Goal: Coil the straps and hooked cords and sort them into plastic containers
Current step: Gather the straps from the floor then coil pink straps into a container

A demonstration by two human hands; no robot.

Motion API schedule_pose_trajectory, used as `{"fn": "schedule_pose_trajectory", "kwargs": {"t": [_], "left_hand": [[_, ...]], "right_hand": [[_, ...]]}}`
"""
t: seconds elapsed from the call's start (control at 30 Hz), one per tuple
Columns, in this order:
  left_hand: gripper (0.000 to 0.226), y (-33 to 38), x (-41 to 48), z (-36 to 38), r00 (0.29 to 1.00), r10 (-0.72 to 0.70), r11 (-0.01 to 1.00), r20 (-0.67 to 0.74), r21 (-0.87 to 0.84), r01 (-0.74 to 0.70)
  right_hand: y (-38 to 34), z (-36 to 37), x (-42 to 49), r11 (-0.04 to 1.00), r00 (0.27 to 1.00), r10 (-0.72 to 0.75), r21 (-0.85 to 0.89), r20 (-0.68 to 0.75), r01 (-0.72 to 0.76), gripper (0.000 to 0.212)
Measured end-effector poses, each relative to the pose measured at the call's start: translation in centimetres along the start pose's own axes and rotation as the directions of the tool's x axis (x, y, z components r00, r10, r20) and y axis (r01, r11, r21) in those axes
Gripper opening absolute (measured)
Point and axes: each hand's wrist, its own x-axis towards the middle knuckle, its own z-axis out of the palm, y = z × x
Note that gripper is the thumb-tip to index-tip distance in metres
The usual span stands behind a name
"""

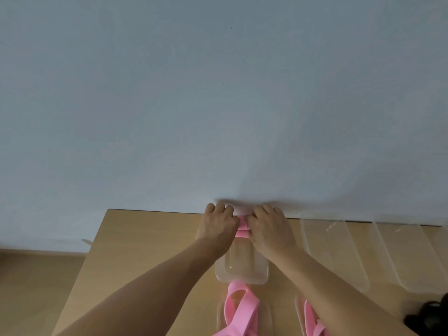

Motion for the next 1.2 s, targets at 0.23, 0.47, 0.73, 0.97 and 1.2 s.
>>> {"fn": "schedule_pose_trajectory", "kwargs": {"t": [0.23,0.47,0.73,0.97,1.2], "left_hand": [[0.017,-0.1,-0.9,0.9,0.994,0.046,0.996,-0.096,-0.076,-0.053],[0.027,0.0,-0.8,0.1,0.995,0.063,0.996,-0.071,-0.061,-0.068],[0.030,0.3,-0.5,0.2,0.998,0.060,0.998,-0.029,-0.035,-0.061],[0.031,0.1,-1.7,0.8,0.987,-0.032,0.954,-0.159,-0.298,-0.017],[0.037,-0.1,-1.3,-0.1,0.998,-0.068,0.943,-0.018,-0.326,0.058]], "right_hand": [[0.3,0.6,-0.4,0.999,1.000,-0.001,0.053,-0.030,0.002,0.021],[0.6,0.9,0.1,0.996,0.999,0.003,0.084,-0.048,0.001,0.026],[0.5,0.4,-0.3,0.961,0.997,-0.008,0.276,-0.078,0.029,0.021],[0.7,0.2,-2.0,0.929,0.992,0.095,0.364,-0.081,-0.059,0.010],[0.5,-0.2,-1.7,0.920,0.987,0.130,0.383,-0.096,-0.084,0.017]]}}
